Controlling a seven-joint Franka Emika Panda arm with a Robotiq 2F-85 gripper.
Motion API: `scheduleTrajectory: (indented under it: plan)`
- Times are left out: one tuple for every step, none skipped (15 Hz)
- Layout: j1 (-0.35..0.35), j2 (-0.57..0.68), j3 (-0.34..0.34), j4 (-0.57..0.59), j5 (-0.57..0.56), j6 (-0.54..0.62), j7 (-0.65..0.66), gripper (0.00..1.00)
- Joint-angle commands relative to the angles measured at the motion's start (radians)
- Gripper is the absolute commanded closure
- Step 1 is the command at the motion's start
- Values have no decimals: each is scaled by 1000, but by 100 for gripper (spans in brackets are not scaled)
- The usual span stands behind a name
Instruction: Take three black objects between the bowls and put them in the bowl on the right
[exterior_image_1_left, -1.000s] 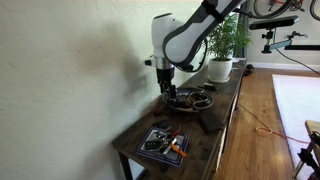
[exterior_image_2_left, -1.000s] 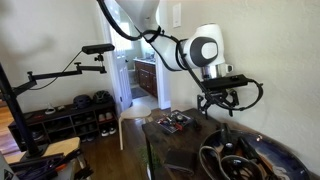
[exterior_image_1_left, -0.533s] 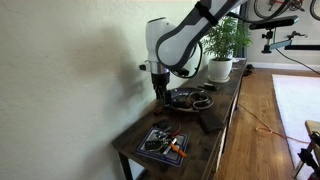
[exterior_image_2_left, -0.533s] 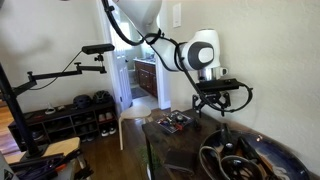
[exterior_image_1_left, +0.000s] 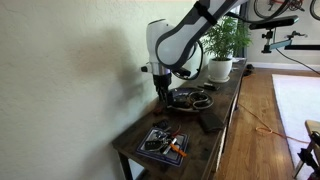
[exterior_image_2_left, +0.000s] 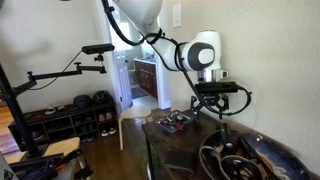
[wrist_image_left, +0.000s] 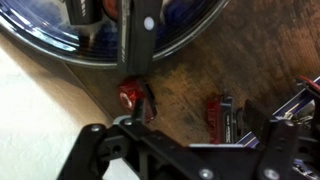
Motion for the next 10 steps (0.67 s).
scheduleTrajectory:
  plan:
    - [-2,-2,-13,-7,8,-19,-5,0]
    - [-3,1,-18,-7,5,-18,-5,0]
    - [-5,6,-22,-3,7,-21,-5,0]
    - [-8,13,-25,1,7,-23,-5,0]
    - [-11,18,-26,4,8,-24,-8,0]
    - [-14,24,-27,7,11,-29,-7,0]
    - [-17,28,-27,9,14,-34,-5,0]
    - [-19,30,-28,7,14,-35,-4,0]
    - [-20,27,-31,3,13,-38,-2,0]
    - [-20,21,-35,-5,9,-36,0,0]
